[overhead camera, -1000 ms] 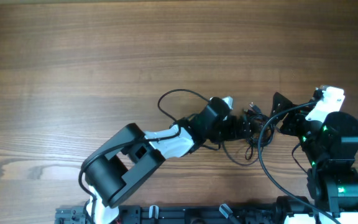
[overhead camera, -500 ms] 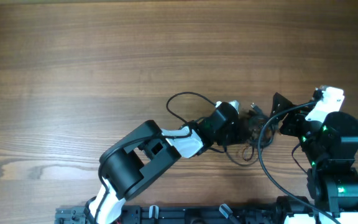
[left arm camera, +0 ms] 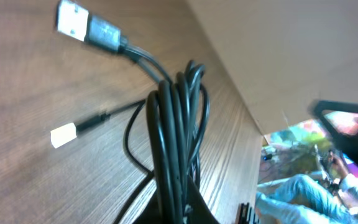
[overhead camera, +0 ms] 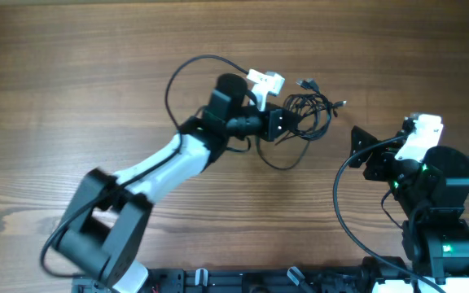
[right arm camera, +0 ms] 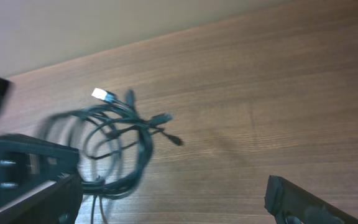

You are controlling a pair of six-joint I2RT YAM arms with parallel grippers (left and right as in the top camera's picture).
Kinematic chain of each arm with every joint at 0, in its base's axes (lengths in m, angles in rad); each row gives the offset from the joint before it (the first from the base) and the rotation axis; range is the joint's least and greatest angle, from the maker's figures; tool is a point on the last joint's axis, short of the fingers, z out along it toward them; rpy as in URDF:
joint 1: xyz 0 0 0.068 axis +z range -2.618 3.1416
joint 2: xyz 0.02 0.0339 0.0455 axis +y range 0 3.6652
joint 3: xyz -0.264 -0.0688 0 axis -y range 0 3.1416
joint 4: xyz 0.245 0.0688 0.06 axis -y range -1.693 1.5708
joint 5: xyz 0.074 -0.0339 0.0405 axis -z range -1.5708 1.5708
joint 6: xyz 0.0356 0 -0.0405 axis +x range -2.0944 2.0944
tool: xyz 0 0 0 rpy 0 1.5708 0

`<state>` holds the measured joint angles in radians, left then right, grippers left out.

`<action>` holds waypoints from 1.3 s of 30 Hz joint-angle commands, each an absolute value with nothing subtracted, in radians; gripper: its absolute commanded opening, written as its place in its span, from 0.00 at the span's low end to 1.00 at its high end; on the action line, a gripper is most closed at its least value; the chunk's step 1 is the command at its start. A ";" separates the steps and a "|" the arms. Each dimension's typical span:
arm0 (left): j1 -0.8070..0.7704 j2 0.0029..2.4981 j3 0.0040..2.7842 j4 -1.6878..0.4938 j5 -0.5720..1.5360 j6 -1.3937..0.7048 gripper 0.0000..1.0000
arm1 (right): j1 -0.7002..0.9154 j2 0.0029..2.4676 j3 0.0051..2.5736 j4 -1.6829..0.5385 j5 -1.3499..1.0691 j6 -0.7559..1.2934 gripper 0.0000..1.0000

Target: Untangle cables

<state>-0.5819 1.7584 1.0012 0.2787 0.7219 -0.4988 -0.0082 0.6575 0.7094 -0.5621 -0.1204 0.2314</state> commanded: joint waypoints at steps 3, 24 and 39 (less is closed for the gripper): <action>-0.490 1.554 1.003 0.118 0.806 -0.240 0.04 | -0.010 0.654 0.721 -0.545 -0.158 0.209 0.96; -0.364 1.404 1.003 0.089 1.538 -0.127 0.04 | -0.010 0.656 0.721 -0.332 -0.608 -0.027 0.99; -0.402 1.404 1.003 0.093 1.430 -0.142 0.04 | -0.010 0.656 0.721 -0.328 -0.734 0.075 0.99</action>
<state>-0.4225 1.4284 1.0012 0.0895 1.4864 -0.1509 -0.0086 0.6575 0.7097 -0.3183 -0.5835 0.1299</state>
